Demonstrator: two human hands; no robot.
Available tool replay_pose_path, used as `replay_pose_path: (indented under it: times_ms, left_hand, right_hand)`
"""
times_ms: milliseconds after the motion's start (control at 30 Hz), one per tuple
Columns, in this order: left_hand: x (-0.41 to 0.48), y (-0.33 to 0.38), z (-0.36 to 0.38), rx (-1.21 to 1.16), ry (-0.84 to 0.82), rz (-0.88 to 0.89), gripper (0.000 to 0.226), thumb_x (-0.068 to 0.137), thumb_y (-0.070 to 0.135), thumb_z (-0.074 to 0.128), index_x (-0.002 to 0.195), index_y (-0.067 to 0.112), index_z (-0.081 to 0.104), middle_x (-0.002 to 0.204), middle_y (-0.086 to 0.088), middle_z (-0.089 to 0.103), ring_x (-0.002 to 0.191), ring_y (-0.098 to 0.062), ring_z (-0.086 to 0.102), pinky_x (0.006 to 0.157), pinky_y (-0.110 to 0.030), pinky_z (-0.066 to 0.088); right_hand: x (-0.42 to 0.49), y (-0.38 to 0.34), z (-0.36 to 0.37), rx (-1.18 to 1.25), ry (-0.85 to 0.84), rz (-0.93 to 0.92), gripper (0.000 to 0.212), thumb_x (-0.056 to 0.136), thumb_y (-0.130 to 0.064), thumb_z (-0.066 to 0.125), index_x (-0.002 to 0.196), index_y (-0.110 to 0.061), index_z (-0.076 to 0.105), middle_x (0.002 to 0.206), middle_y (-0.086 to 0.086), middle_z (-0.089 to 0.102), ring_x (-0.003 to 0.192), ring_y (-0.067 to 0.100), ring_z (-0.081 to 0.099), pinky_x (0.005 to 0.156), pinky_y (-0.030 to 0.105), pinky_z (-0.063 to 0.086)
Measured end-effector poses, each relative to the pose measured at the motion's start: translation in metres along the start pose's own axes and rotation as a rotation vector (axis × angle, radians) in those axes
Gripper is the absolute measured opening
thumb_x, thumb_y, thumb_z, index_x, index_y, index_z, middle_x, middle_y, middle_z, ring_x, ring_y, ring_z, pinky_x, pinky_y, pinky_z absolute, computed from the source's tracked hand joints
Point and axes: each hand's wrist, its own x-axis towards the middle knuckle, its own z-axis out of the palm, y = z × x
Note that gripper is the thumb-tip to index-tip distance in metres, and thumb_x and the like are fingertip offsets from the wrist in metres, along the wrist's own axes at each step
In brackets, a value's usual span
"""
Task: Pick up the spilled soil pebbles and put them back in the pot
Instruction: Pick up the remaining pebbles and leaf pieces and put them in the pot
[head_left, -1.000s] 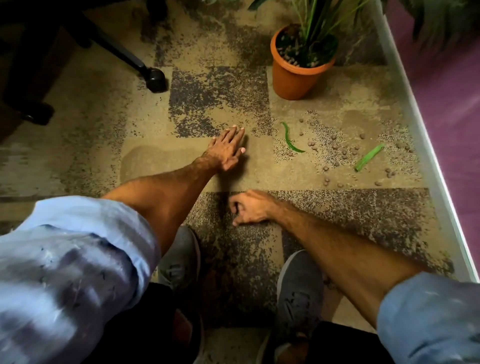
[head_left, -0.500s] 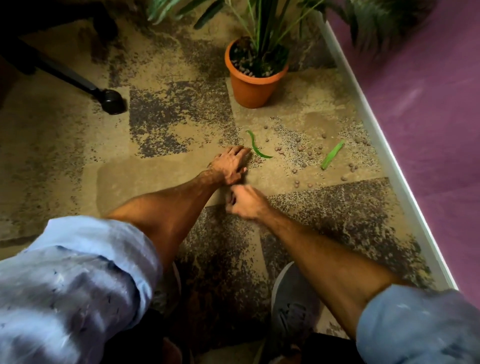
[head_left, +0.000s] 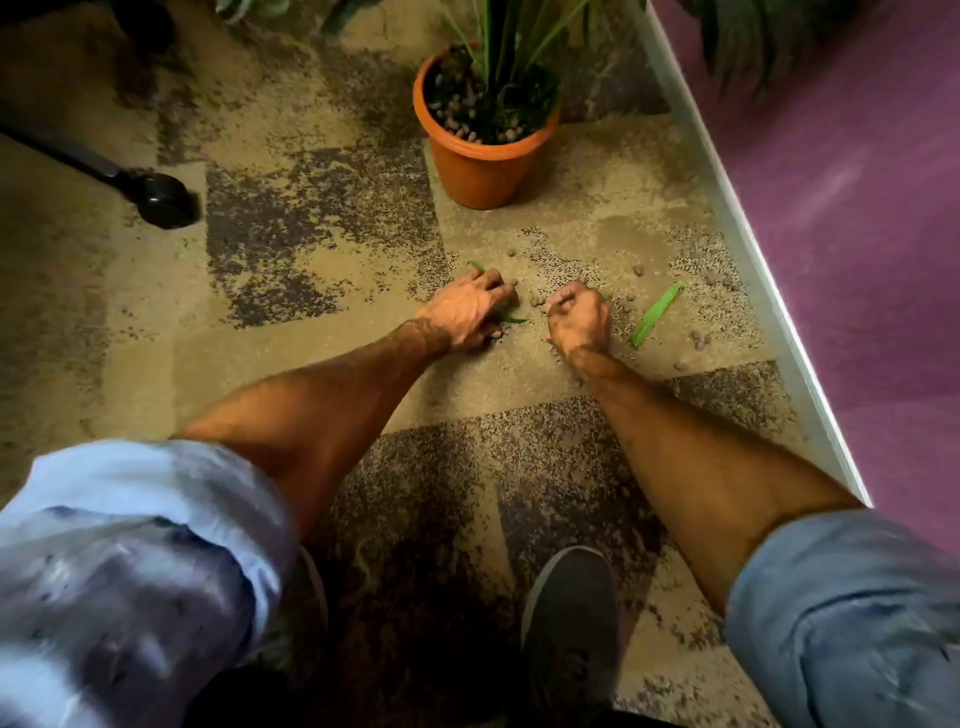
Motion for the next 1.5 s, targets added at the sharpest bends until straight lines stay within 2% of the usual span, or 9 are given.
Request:
replay_pose_path:
  times_ms: [100,300,433,633,900,1000,1133,1300,1500]
  left_hand:
    - [0.0,-0.002,0.006,0.006,0.032,0.0,0.049,0.102,0.039,0.056,0.148,0.021,0.051,0.141,-0.008,0.054,0.124,-0.027,0.052,0.105,-0.043,0.049]
    - [-0.002,-0.005,0.006,-0.044,0.05,0.14,0.04,0.108,0.032,0.046,0.144,0.02,0.059,0.143,-0.007,0.06,0.124,-0.027,0.061,0.109,-0.041,0.05]
    - [-0.006,0.0,0.008,-0.049,0.06,0.158,0.042,0.106,0.031,0.034,0.137,0.019,0.059,0.132,-0.004,0.062,0.117,-0.021,0.061,0.101,-0.039,0.054]
    - [-0.006,-0.005,0.016,-0.108,0.024,0.124,0.025,0.102,0.015,0.047,0.124,0.014,0.059,0.115,-0.005,0.062,0.102,-0.02,0.061,0.09,-0.04,0.056]
    - [-0.002,-0.009,-0.005,-0.892,0.181,-0.432,0.007,0.095,0.014,0.075,0.095,0.01,0.07,0.094,-0.008,0.076,0.085,-0.026,0.073,0.079,-0.038,0.061]
    - [0.001,-0.014,-0.022,-1.367,0.245,-0.586,0.018,0.094,0.006,0.077,0.08,0.01,0.065,0.074,-0.004,0.069,0.061,-0.015,0.065,0.055,-0.029,0.057]
    - [0.0,-0.019,-0.035,-1.68,0.305,-0.712,0.022,0.095,0.006,0.076,0.075,0.007,0.065,0.069,-0.005,0.07,0.05,-0.008,0.068,0.054,-0.018,0.06]
    - [0.001,-0.019,-0.048,-1.895,0.315,-0.746,0.013,0.096,0.007,0.074,0.107,0.001,0.07,0.096,-0.013,0.068,0.074,-0.015,0.067,0.065,-0.021,0.063]
    - [-0.007,-0.023,-0.058,-2.067,0.15,-0.722,0.01,0.102,0.009,0.065,0.106,0.003,0.071,0.099,-0.011,0.072,0.09,-0.018,0.07,0.084,-0.034,0.061]
  right_hand:
    - [0.011,-0.012,0.008,0.115,0.066,0.084,0.024,0.093,-0.002,0.06,0.107,-0.016,0.074,0.114,0.008,0.074,0.106,0.029,0.071,0.093,0.046,0.061]
    - [0.025,-0.02,0.016,0.021,0.053,0.09,0.02,0.09,-0.009,0.061,0.103,-0.02,0.073,0.109,0.002,0.075,0.09,0.024,0.068,0.067,0.022,0.05]
    - [0.024,-0.021,0.017,-0.119,0.014,-0.018,0.018,0.09,-0.014,0.062,0.105,-0.016,0.072,0.114,0.009,0.071,0.099,0.03,0.07,0.08,0.036,0.061]
    - [0.024,-0.015,0.009,-0.266,-0.079,-0.252,0.023,0.099,-0.016,0.055,0.115,-0.011,0.071,0.123,0.017,0.067,0.117,0.033,0.063,0.096,0.036,0.049]
    - [0.022,-0.009,-0.017,-0.392,-0.21,-0.467,0.026,0.109,-0.013,0.044,0.1,-0.006,0.068,0.099,0.018,0.07,0.083,0.029,0.067,0.073,0.045,0.062]
    - [0.017,-0.008,-0.017,-0.389,-0.215,-0.393,0.027,0.108,-0.009,0.042,0.098,-0.009,0.067,0.093,0.016,0.073,0.071,0.022,0.061,0.064,0.038,0.06]
    - [0.018,-0.005,-0.014,-0.16,-0.227,-0.184,0.025,0.106,-0.007,0.047,0.097,-0.006,0.071,0.08,0.008,0.068,0.062,0.016,0.058,0.054,0.028,0.054]
    - [0.016,-0.012,-0.021,0.193,-0.413,-0.017,0.035,0.105,-0.004,0.044,0.079,-0.026,0.053,0.086,0.001,0.049,0.103,0.026,0.046,0.109,0.053,0.043]
    - [0.003,-0.014,-0.02,-0.37,-0.298,-0.238,0.022,0.107,-0.008,0.049,0.096,-0.016,0.067,0.088,0.006,0.063,0.071,0.018,0.06,0.053,0.018,0.049]
